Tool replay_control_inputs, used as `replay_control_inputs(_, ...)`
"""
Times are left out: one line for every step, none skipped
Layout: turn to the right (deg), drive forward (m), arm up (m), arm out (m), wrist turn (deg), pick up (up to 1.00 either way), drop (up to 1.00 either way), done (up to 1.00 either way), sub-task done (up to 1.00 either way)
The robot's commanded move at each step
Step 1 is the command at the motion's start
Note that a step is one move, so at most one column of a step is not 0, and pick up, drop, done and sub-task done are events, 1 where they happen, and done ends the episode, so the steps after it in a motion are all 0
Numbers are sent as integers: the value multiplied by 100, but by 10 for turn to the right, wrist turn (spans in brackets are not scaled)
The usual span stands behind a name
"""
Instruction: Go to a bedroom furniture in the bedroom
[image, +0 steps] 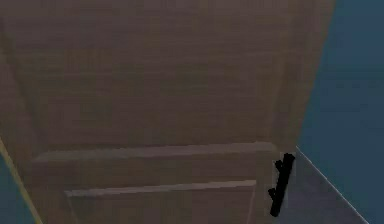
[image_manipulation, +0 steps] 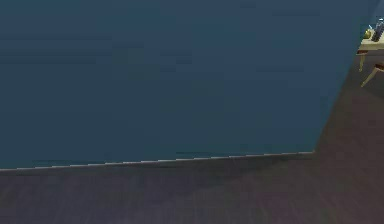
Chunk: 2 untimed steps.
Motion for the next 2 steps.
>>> replay_control_inputs(0, 15, 0, 0, 0, 0, 0, 0, 0)
replay_control_inputs(-450, 0, 0, 0, 0, 0, 0, 0, 0)
